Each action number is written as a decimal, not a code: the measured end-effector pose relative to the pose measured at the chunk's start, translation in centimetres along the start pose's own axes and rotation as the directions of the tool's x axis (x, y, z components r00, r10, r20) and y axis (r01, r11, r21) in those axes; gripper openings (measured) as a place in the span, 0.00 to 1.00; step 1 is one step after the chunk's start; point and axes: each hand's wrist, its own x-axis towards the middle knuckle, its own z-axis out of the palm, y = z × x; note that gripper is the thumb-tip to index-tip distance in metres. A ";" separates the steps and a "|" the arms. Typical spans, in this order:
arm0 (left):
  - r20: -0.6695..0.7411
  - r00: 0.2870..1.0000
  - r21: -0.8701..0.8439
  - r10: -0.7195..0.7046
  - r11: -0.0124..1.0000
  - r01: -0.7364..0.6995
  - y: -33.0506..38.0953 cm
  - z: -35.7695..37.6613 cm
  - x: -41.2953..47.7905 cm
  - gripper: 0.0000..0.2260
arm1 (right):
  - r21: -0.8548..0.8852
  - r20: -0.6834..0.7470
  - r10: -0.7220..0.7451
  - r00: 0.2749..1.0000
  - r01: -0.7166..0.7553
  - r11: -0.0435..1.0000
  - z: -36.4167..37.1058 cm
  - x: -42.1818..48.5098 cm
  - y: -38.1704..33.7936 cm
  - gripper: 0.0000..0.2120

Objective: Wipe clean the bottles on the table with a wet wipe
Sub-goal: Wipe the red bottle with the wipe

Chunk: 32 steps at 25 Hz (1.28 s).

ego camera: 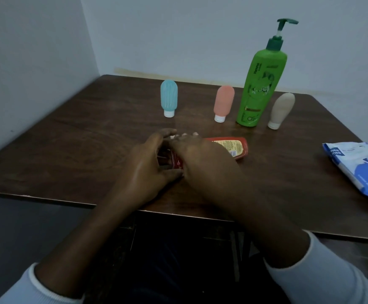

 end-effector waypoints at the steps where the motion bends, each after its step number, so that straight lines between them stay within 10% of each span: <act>1: 0.005 1.000 -0.002 -0.002 1.000 0.002 0.0 0.1 0.0 0.41 | 0.020 0.011 0.033 0.999 -0.033 0.999 -0.3 -0.1 1.3 0.29; 8: 0.015 1.000 0.008 -0.003 1.000 0.002 0.1 0.1 0.1 0.37 | -0.100 -0.126 0.394 0.910 -0.407 0.908 -0.9 -2.2 10.5 0.14; 16: 0.012 1.000 0.010 0.020 1.000 -0.020 0.1 0.0 0.1 0.35 | 0.080 -0.105 0.029 0.994 -0.021 0.997 -0.1 -1.6 0.2 0.17; 24: 0.034 0.999 0.051 -0.012 0.999 0.010 0.2 -0.1 0.1 0.30 | 0.115 -0.044 0.288 0.957 -0.282 0.953 -1.4 -2.4 12.0 0.20; 32: 0.053 0.995 0.083 -0.080 0.994 0.075 0.2 -0.1 0.3 0.31 | 0.149 -0.003 0.103 0.995 -0.101 0.984 -2.0 -3.0 13.7 0.20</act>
